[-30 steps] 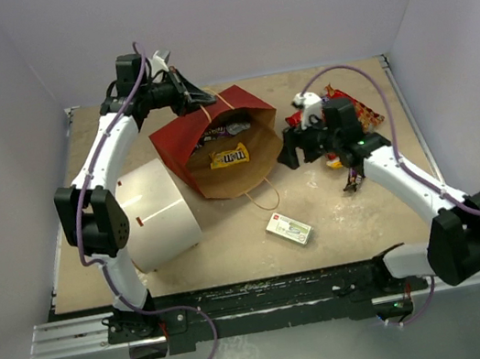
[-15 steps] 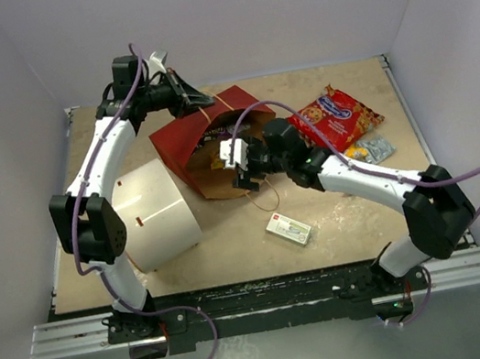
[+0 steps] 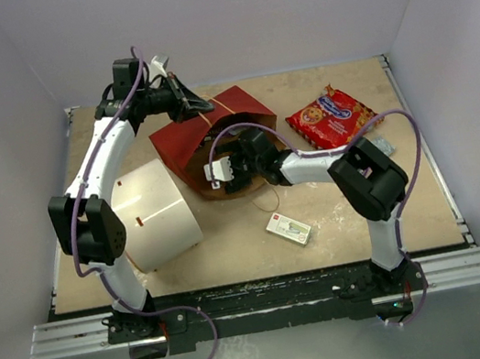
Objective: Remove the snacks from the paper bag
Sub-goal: Take out the snack from the paper bag, then place the snack at the center of the board, then take out the snack from the paper bag, then place the snack at the center of the board.
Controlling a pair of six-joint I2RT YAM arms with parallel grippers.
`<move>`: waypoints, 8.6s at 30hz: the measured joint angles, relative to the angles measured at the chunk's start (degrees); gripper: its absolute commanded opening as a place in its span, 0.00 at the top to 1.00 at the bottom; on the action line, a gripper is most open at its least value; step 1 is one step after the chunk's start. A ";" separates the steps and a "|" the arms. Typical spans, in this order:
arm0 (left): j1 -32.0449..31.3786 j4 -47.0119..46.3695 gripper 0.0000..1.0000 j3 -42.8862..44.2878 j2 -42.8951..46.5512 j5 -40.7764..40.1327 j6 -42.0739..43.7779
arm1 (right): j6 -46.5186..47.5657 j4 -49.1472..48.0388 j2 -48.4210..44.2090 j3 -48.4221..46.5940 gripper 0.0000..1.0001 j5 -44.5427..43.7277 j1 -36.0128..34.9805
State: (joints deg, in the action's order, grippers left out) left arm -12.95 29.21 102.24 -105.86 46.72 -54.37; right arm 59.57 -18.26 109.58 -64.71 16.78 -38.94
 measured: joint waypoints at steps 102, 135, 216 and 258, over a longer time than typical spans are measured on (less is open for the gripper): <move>0.00 -8.74 1.00 -7.50 2.49 1.31 -3.10 | -102.66 35.85 -46.90 28.79 0.20 -25.24 41.62; 0.00 -8.50 1.00 -7.48 2.49 1.51 -3.13 | -46.10 1.68 -40.37 23.26 0.26 4.13 5.16; -0.09 3.17 1.00 1.07 2.38 1.99 2.91 | -18.69 -24.06 -4.70 8.00 0.95 0.96 -3.30; -0.09 -9.46 1.00 -4.94 -1.64 4.07 -3.65 | -99.51 47.71 -48.33 12.20 1.00 -41.88 26.49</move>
State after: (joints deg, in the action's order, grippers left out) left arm -13.04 19.75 97.30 -107.50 50.78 -58.02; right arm -39.94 29.45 61.25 -52.51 -25.10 -12.45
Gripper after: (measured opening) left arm 0.006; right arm 0.008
